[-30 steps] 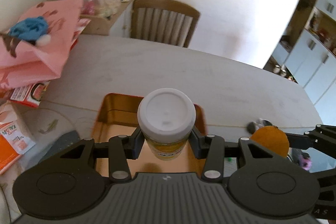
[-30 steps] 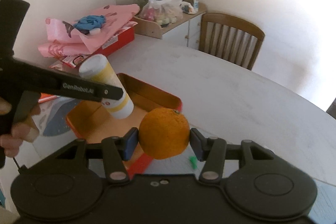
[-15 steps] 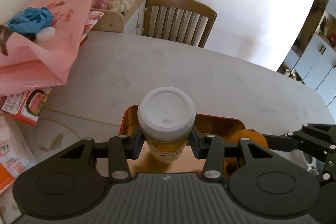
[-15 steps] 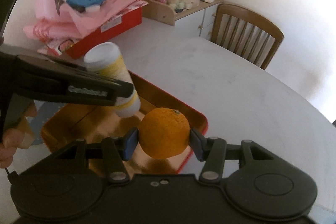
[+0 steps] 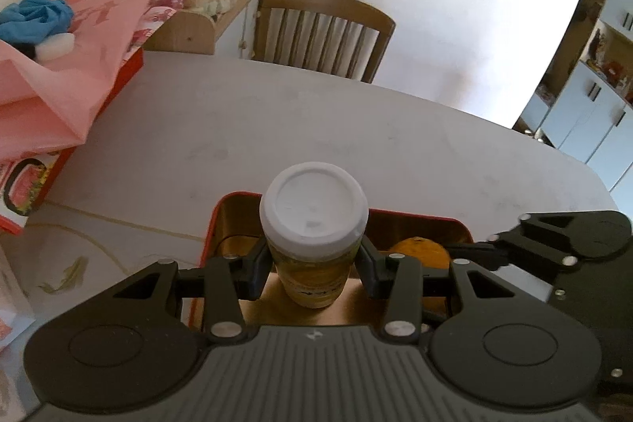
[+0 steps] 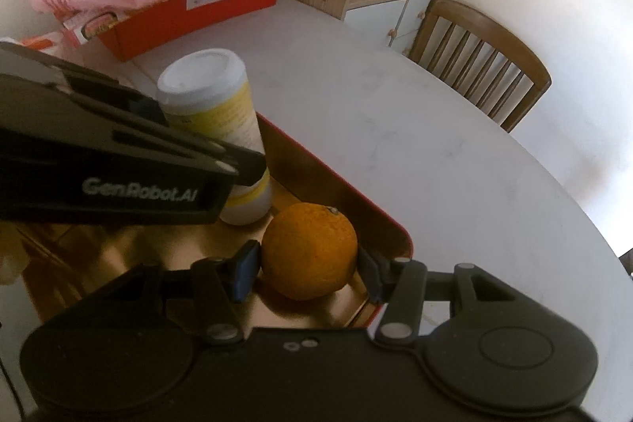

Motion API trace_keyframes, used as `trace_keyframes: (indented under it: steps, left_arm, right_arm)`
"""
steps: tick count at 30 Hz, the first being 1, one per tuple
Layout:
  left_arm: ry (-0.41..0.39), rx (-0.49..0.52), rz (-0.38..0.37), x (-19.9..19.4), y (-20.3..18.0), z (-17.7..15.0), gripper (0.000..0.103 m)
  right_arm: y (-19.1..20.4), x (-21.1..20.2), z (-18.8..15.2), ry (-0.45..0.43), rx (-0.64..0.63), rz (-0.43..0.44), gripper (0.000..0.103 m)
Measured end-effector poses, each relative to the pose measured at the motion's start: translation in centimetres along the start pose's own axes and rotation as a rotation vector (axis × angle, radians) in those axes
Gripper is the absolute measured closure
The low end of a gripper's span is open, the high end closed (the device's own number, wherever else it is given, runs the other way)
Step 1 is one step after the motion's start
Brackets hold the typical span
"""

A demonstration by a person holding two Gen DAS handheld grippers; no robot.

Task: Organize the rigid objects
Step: 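Carry the bottle in the left gripper and the orange in the right gripper to the red tin, then open the left gripper to lay the bottle in the tin while the right releases the orange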

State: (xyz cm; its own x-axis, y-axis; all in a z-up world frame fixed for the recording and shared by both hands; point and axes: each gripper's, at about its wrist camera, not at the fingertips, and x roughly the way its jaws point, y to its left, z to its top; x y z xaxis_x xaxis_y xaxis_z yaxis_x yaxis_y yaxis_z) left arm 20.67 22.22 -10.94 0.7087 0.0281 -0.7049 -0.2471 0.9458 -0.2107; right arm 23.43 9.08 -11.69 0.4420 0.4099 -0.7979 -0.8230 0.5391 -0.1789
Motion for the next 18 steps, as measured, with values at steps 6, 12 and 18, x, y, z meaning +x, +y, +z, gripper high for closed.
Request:
trace_keyframes:
  steps: [6,12,18]
  left_arm:
    - [0.018,-0.019,-0.022,-0.5,0.7,-0.5,0.059]
    - [0.111,-0.033,-0.032,-0.5,1.2,-1.9,0.059]
    - [0.136,0.032,-0.004,-0.1,0.3,-2.2,0.060]
  right_arm:
    - [0.1,0.4,-0.4,0.005,-0.014,0.002,0.050]
    - [0.1,-0.2,-0.8,-0.010,-0.031,0.008,0.049]
    - [-0.4,-3.0,-1.3,-0.050,0.007,0.034,0.045]
